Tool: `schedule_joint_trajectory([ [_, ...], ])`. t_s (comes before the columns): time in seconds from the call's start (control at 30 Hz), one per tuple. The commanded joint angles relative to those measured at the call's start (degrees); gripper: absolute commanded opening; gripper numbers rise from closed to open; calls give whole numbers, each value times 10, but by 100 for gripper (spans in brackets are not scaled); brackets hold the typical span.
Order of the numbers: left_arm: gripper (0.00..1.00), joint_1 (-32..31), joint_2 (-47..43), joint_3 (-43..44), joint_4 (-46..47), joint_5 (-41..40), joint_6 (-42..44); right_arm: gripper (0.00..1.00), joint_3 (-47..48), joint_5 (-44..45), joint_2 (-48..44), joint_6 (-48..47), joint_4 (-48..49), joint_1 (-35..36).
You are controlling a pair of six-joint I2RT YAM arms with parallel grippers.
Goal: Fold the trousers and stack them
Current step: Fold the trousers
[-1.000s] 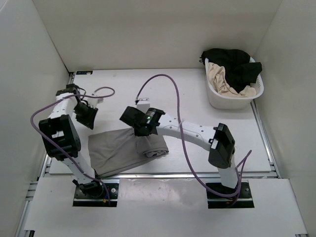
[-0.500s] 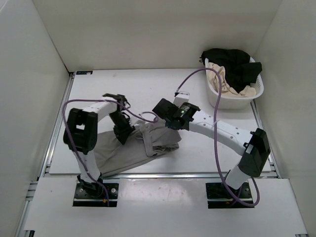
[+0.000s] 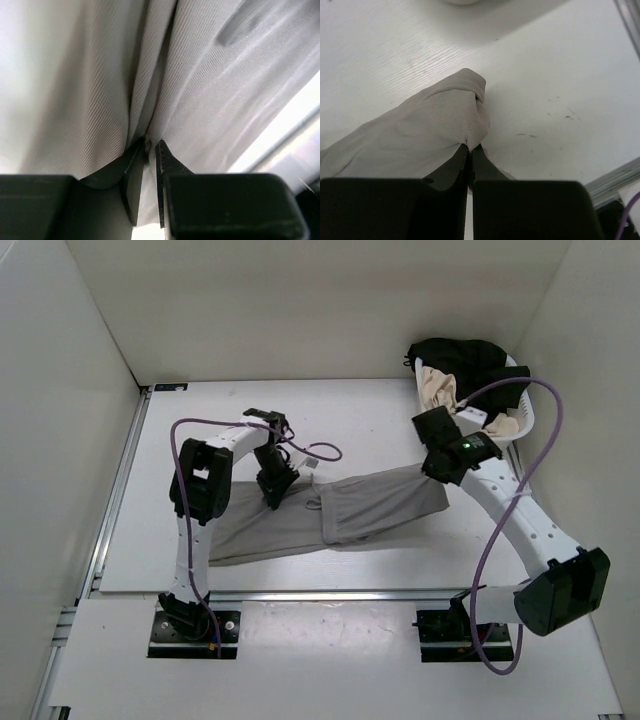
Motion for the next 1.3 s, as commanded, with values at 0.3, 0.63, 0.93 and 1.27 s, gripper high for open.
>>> schedule_joint_trajectory([
  [0.3, 65, -25, 54, 203, 106, -36, -36, 0, 24, -50, -29, -187, -11, -118],
  [0.63, 72, 154, -74, 106, 76, -18, -36, 0, 130, -42, 44, -193, -54, -69],
  [0.93, 66, 190, -4, 24, 105, 53, -62, 0, 388, -36, 282, -132, -80, 69],
  [1.27, 20, 204, 32, -21, 164, 70, -91, 0, 572, -122, 479, 1, 16, 187],
])
